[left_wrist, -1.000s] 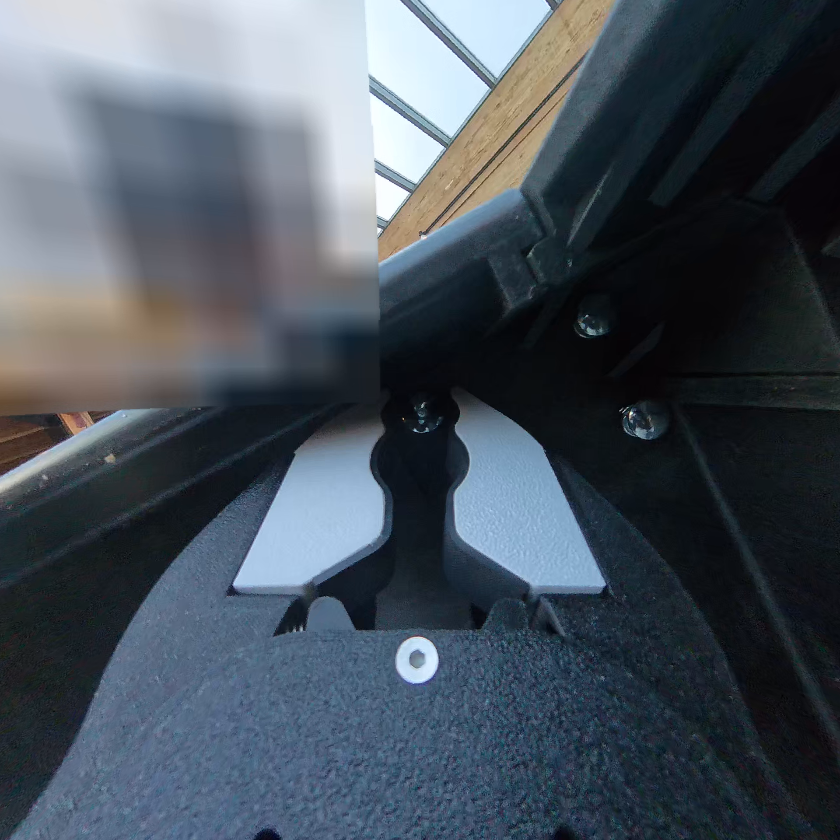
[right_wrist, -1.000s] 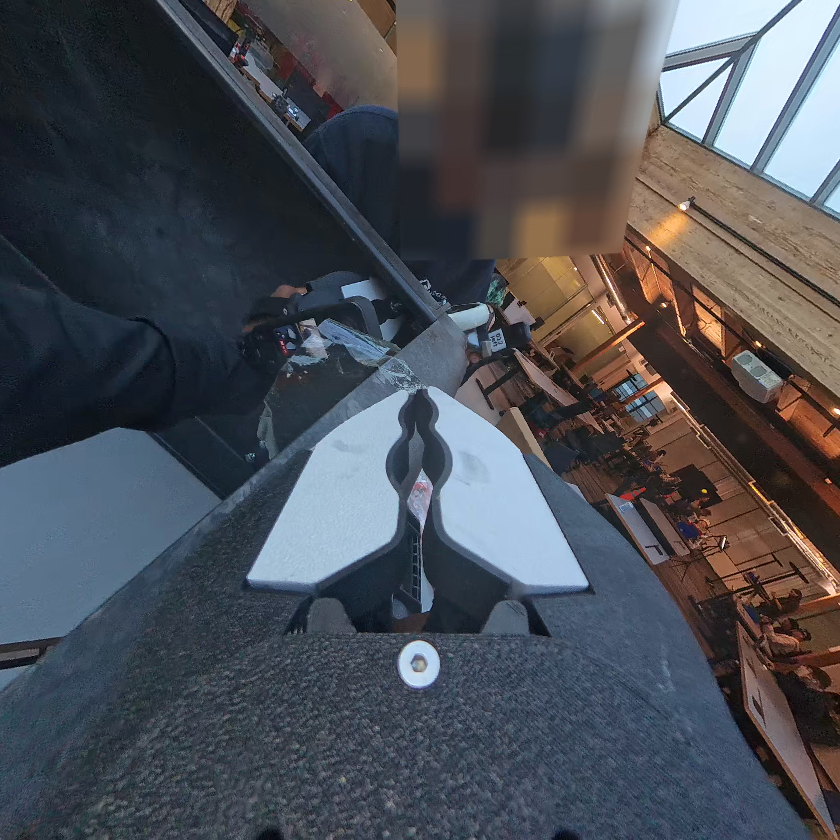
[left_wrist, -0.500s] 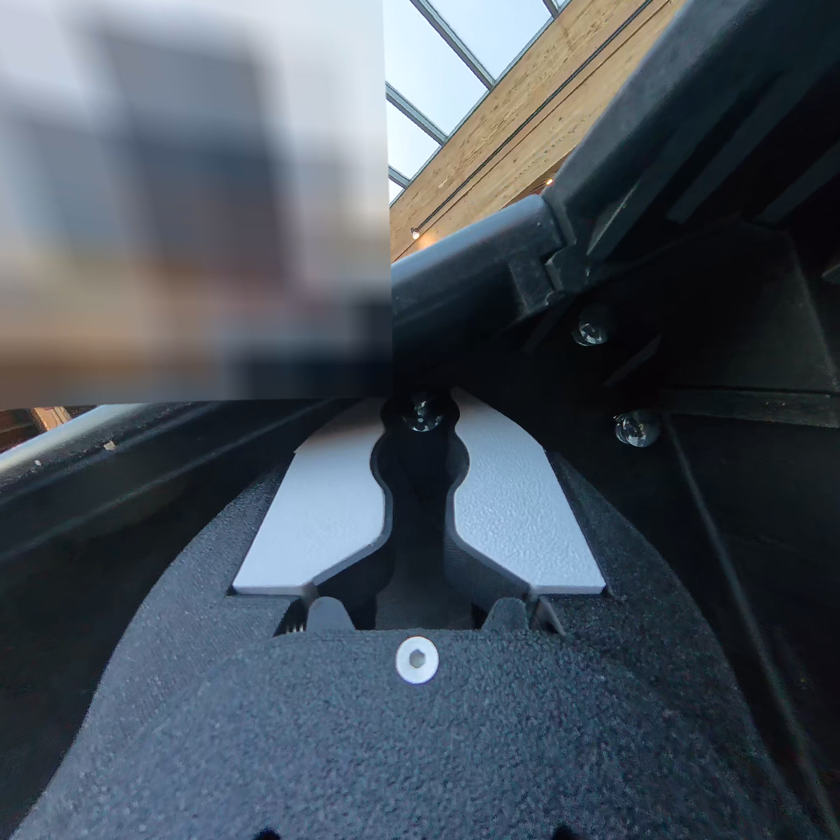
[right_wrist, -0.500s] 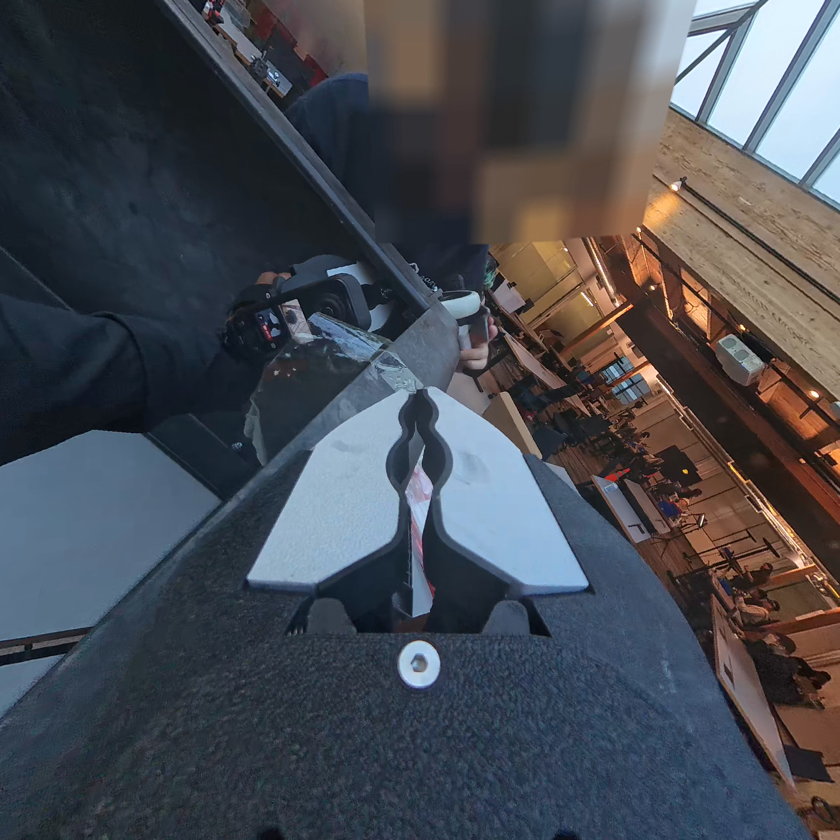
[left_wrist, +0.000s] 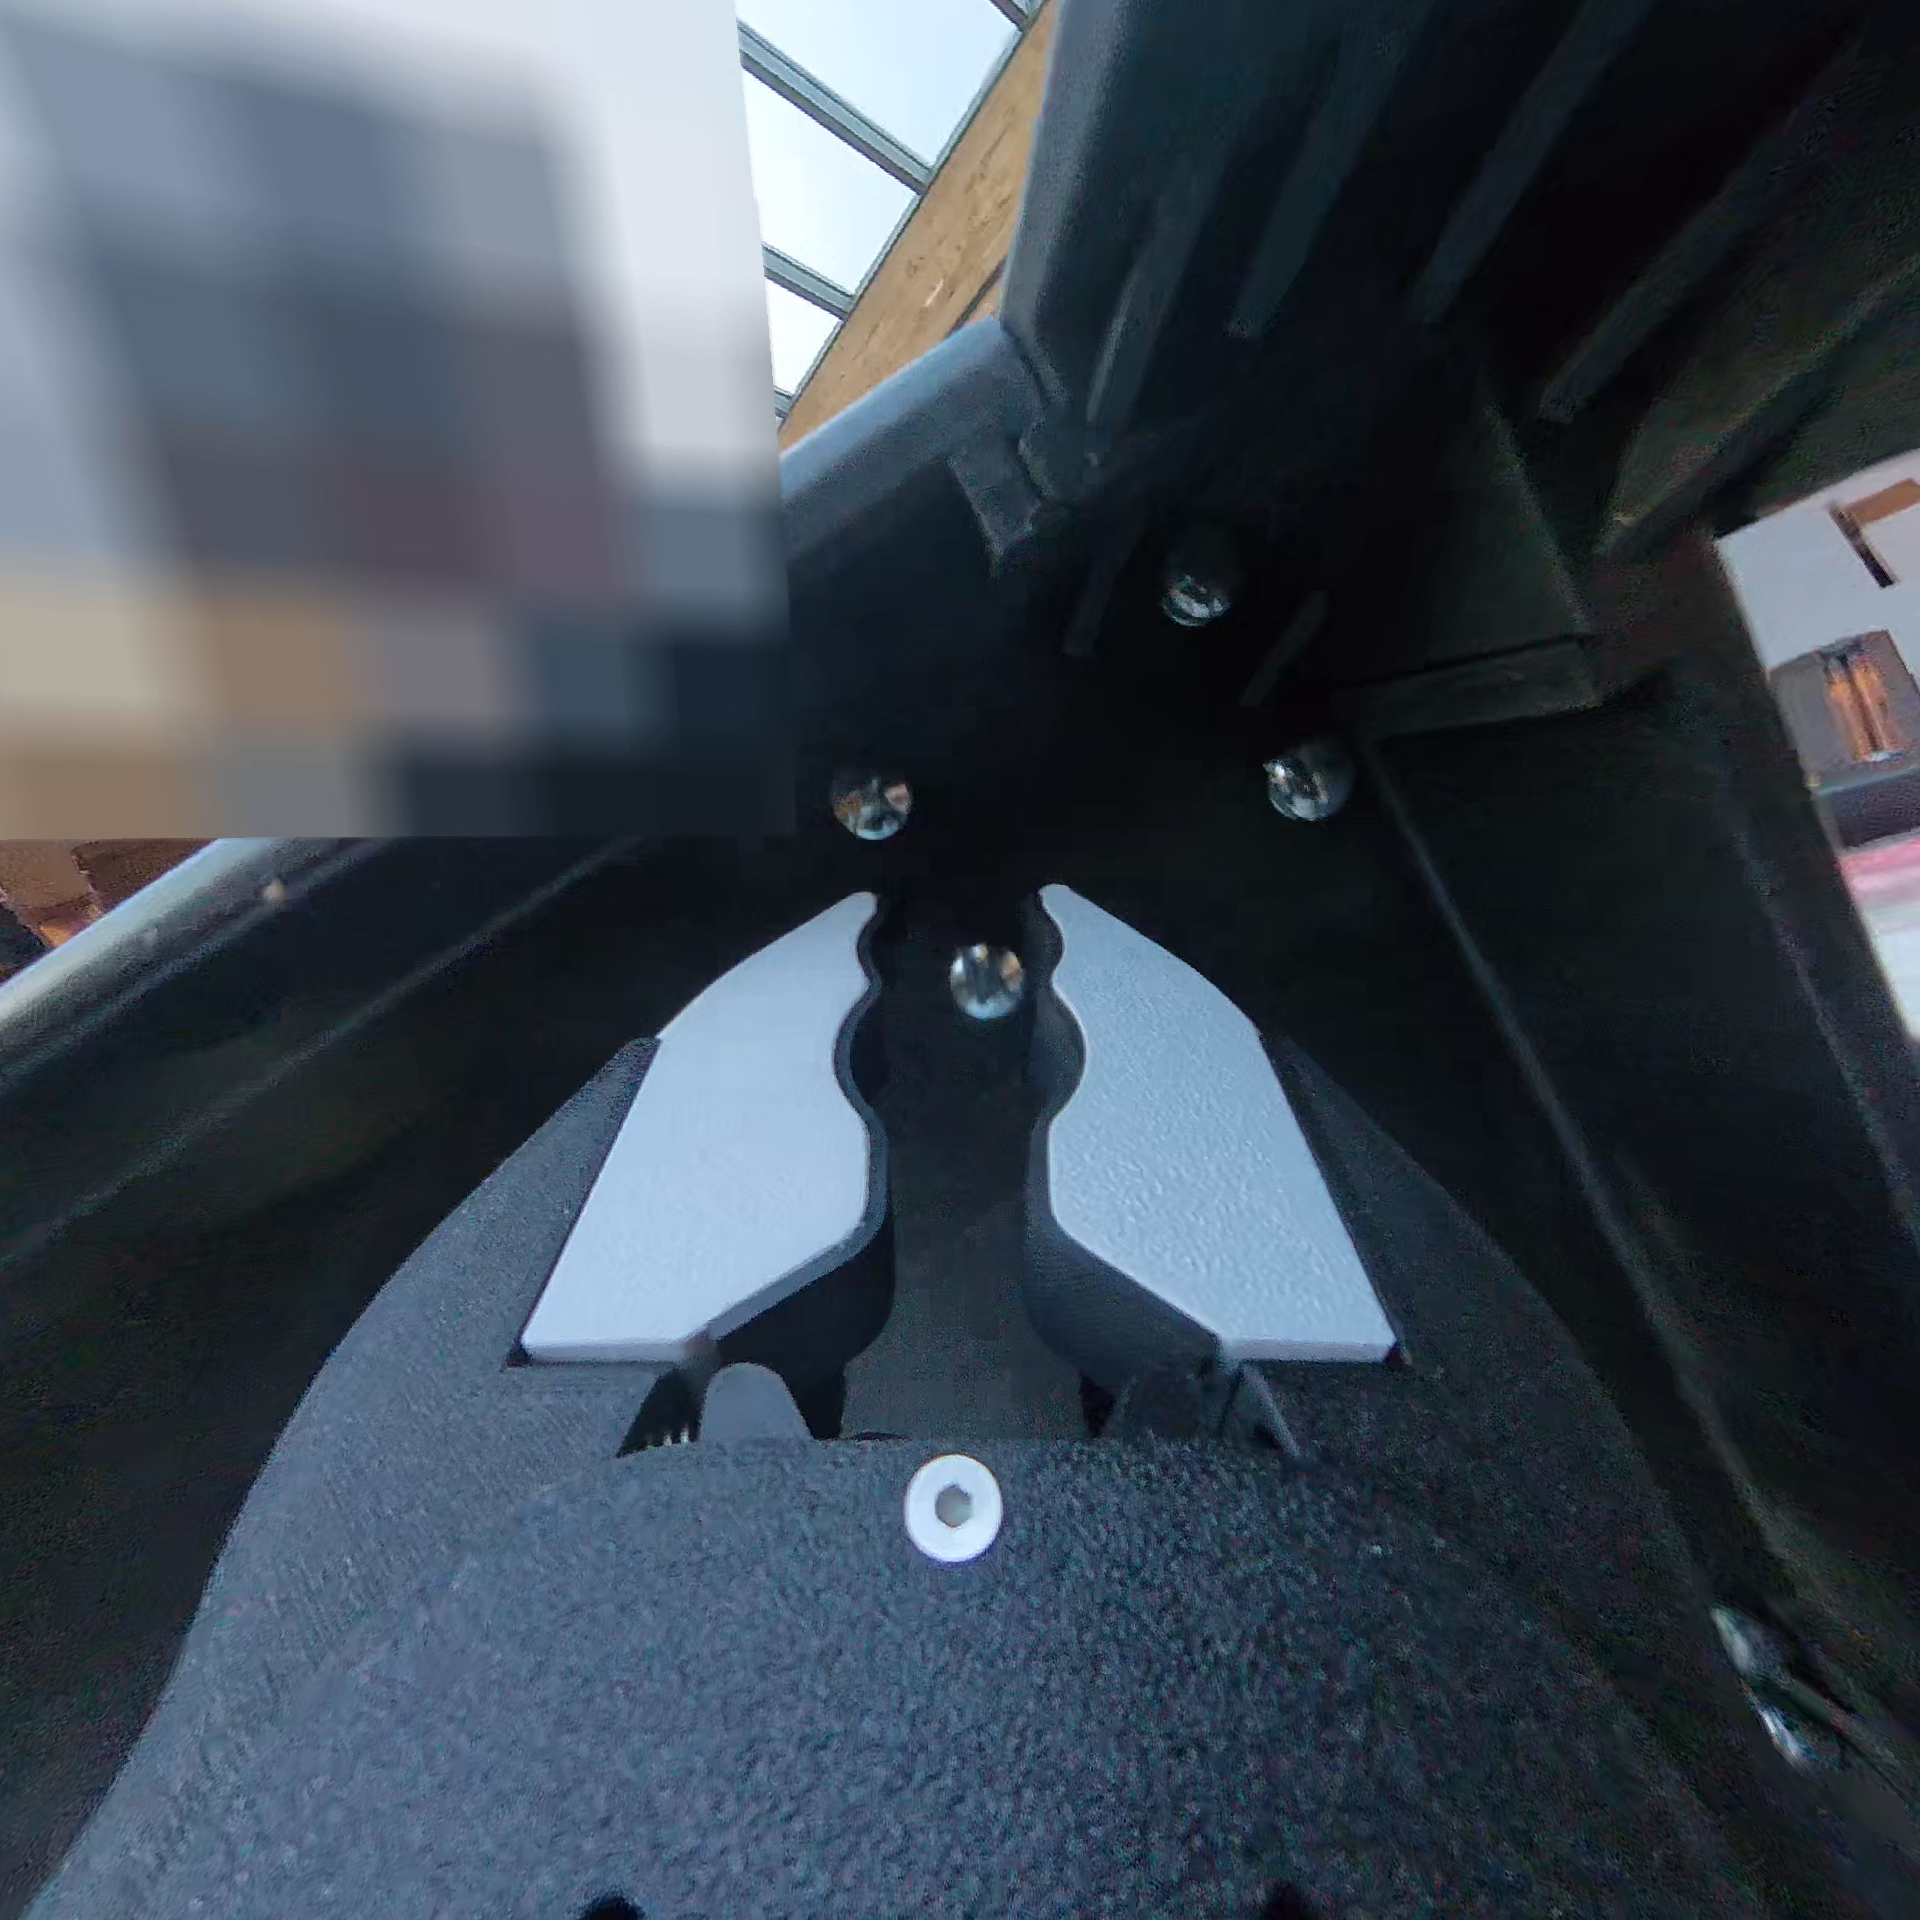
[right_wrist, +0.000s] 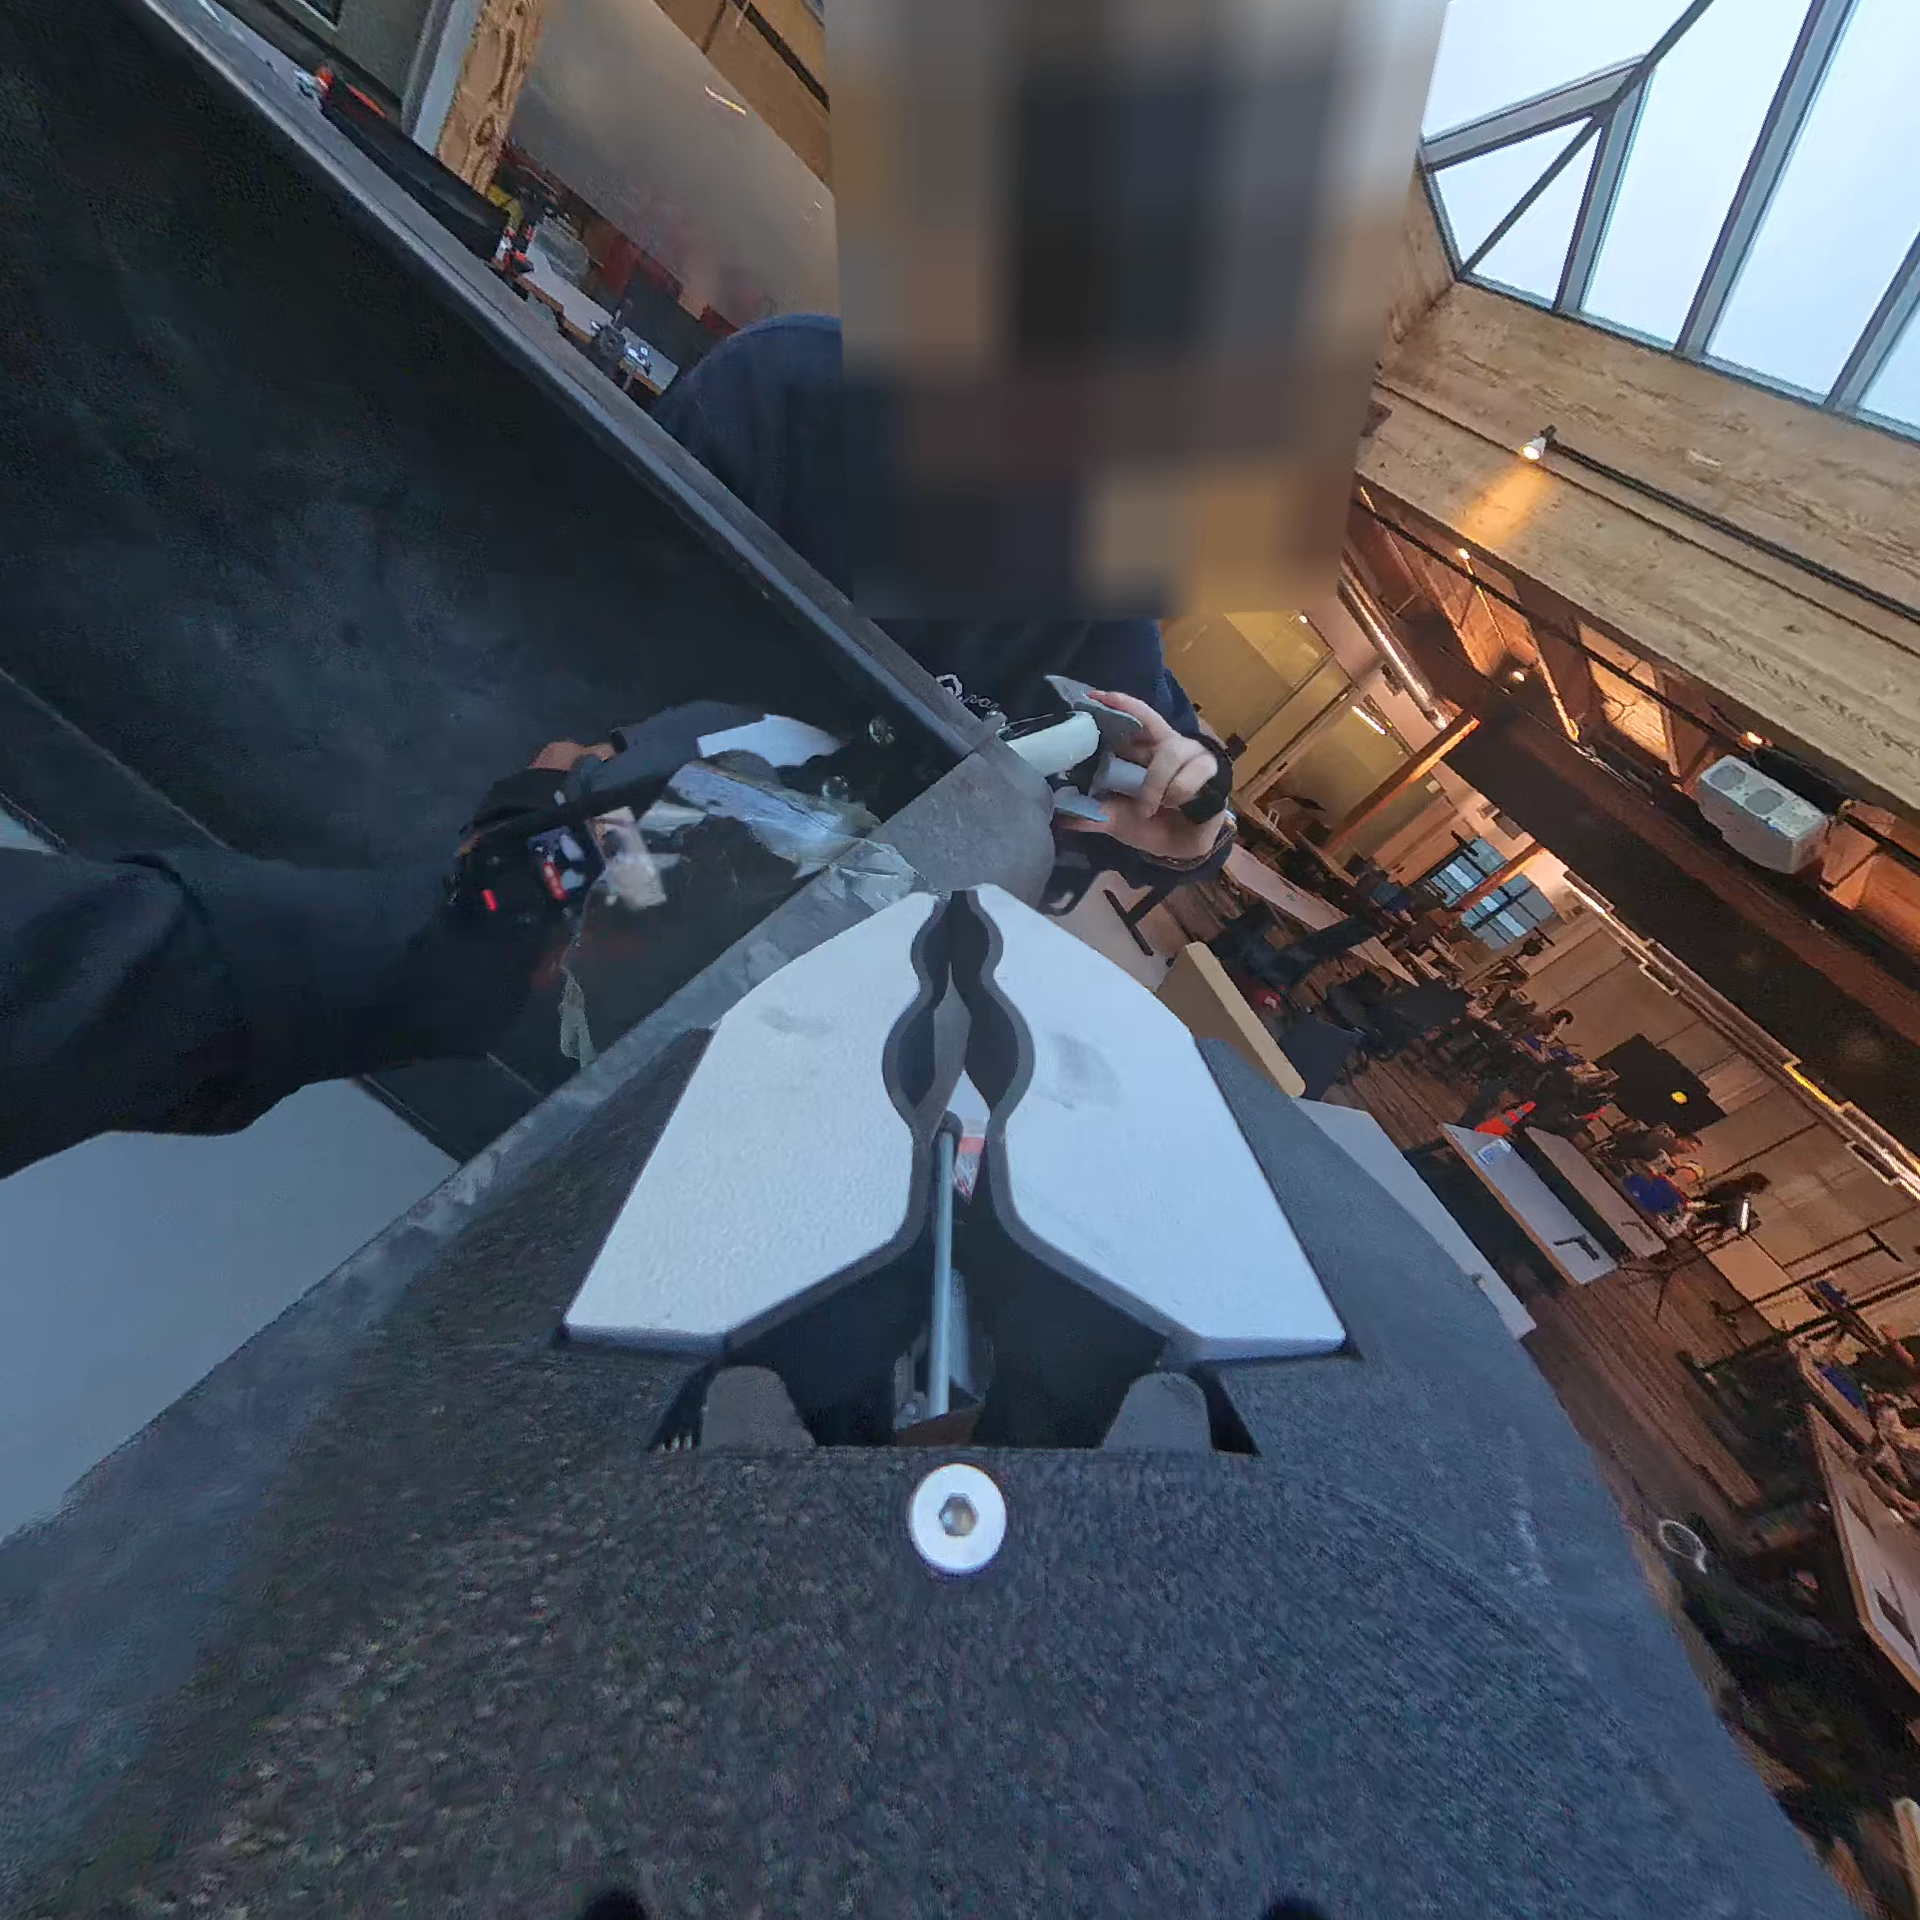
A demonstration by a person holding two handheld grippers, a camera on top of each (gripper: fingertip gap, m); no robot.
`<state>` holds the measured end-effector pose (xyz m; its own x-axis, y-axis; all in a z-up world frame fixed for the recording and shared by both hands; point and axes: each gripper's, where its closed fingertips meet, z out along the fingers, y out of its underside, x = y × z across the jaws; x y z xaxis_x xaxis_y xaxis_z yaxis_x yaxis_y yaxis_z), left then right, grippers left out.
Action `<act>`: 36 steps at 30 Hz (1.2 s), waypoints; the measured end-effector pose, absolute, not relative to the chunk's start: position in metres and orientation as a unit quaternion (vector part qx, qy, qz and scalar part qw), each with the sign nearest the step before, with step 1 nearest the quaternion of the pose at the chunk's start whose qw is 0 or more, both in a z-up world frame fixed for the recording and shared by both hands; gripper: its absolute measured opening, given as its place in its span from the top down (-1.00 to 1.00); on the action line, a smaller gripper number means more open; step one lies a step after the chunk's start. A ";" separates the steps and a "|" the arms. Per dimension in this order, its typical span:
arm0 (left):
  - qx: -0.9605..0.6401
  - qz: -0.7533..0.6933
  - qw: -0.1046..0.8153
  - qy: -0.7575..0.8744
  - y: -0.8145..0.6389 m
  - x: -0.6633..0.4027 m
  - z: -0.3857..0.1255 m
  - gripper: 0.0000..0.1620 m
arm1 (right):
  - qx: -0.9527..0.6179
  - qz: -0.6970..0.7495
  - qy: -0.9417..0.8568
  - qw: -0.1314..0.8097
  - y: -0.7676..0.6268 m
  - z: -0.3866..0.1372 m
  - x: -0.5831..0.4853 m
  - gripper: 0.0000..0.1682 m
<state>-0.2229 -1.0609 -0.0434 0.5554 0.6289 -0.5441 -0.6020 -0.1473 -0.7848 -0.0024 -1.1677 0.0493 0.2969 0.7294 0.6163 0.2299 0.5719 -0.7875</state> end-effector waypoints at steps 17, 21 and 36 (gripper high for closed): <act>-0.852 0.213 0.440 -0.187 -1.502 0.010 -0.383 0.70 | -0.638 0.219 -0.586 0.449 -1.327 -0.242 0.072 0.95; -0.863 0.179 0.453 -0.136 -1.552 0.018 -0.383 0.72 | -0.635 0.237 -0.532 0.508 -1.345 -0.203 -0.037 0.89; -0.827 0.012 0.505 -0.246 -1.580 -0.002 -0.379 0.78 | -0.625 0.229 -0.235 0.709 -1.060 -0.058 -0.208 0.76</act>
